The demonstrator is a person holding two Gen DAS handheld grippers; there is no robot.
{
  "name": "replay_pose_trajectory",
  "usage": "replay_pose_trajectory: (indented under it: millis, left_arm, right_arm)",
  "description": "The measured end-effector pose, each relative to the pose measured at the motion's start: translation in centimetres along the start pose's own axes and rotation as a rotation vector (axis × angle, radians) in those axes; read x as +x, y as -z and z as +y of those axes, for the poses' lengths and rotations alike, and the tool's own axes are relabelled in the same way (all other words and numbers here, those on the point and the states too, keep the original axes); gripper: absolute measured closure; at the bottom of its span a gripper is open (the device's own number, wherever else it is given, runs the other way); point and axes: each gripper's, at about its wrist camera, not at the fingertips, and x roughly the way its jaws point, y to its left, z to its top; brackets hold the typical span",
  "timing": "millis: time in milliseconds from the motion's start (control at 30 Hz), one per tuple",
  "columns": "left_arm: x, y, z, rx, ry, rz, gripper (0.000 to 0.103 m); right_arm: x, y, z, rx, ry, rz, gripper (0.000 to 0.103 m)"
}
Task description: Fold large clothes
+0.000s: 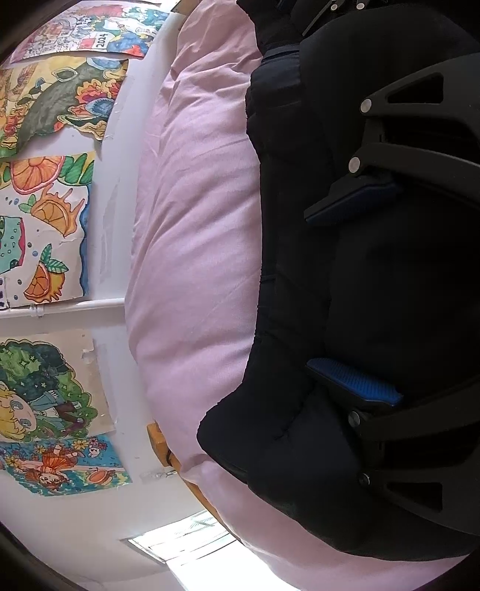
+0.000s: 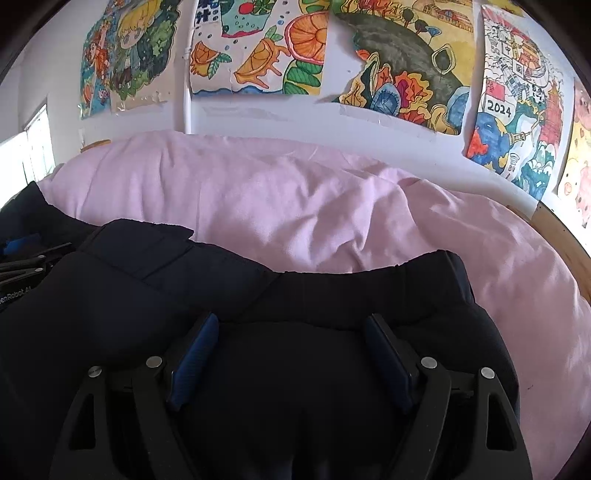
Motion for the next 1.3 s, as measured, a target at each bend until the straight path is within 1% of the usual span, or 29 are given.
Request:
replay_pose_trajectory:
  millis: [100,200,267,300,333,500,600,667,700,767,800,833,900,933,1000,1033,1067,1133,1233,1300]
  left_arm:
    - [-0.4,-0.1,-0.2,0.006,-0.005,0.003,0.034]
    - [-1.1,0.0,0.1,-0.002,0.013,-0.003,0.033]
    - [-1.4,0.0,0.5,-0.015,0.033,-0.01,0.033]
    - [-1.4,0.0,0.5,-0.019,0.038,-0.009,0.033]
    - [-1.4,0.0,0.6,-0.022,0.04,-0.008,0.033]
    - [-2.0,-0.1,0.7,-0.027,0.052,-0.009,0.033]
    - [-2.3,-0.2,1.0,-0.034,0.07,0.0,0.032]
    - [-3.1,-0.3,1.3,-0.039,0.096,0.009,0.032]
    - [-3.6,-0.4,1.6,-0.04,0.115,0.009,0.032]
    - [-5.3,-0.5,2.7,-0.073,0.19,-0.004,0.032]
    - [-6.1,-0.4,3.3,-0.083,0.237,-0.012,0.032]
    - [-7.4,-0.2,4.3,-0.095,0.3,-0.022,0.032]
    - [-9.6,0.3,5.7,-0.094,0.343,-0.036,0.032]
    - [-10.7,0.5,6.3,-0.085,0.348,-0.05,0.032]
    - [-12.5,0.9,7.2,-0.064,0.342,-0.071,0.031]
    - [-13.0,1.0,7.4,-0.057,0.334,-0.071,0.028]
    - [-13.6,1.2,7.8,-0.054,0.325,-0.066,0.027]
    - [-14.4,1.6,8.5,-0.05,0.326,-0.046,0.027]
    - [-15.5,2.5,9.7,-0.049,0.326,-0.035,0.027]
    - [-16.3,3.2,10.4,-0.052,0.337,-0.031,0.027]
  right_arm:
    - [-0.3,0.0,0.0,0.004,-0.003,-0.007,0.023]
    - [-0.9,-0.1,-0.5,0.028,-0.048,-0.002,0.019]
    - [-1.8,-0.3,-1.3,0.053,-0.135,-0.011,0.006]
    - [-2.3,-0.4,-1.6,0.063,-0.181,-0.021,0.002]
    - [-2.7,-0.5,-1.7,0.062,-0.199,-0.025,0.0]
    - [-4.4,-0.5,-1.3,0.028,-0.21,-0.03,0.0]
    - [-5.6,-0.1,-1.3,0.01,-0.22,-0.024,0.0]
    - [-6.7,0.4,-1.4,-0.013,-0.222,-0.024,0.0]
    - [-7.2,0.7,-1.5,-0.02,-0.223,-0.026,0.0]
    - [-8.0,1.2,-1.9,-0.028,-0.219,-0.028,0.0]
    - [-8.4,1.5,-2.3,-0.022,-0.22,-0.03,0.0]
    - [-8.8,1.7,-2.7,-0.012,-0.227,-0.028,0.0]
    - [-9.7,2.1,-3.7,0.019,-0.24,-0.023,0.0]
    - [-10.3,2.2,-4.4,0.047,-0.238,-0.028,0.0]
    - [-11.3,2.3,-5.8,0.104,-0.265,-0.046,0.0]
    - [-11.6,2.3,-6.4,0.129,-0.278,-0.044,0.0]
    - [-11.9,2.4,-6.9,0.147,-0.283,-0.044,0.0]
    - [-12.2,2.6,-7.5,0.156,-0.279,-0.043,0.0]
    - [-12.8,3.0,-8.4,0.154,-0.268,-0.047,0.0]
    - [-12.9,3.3,-9.3,0.17,-0.28,-0.041,0.0]
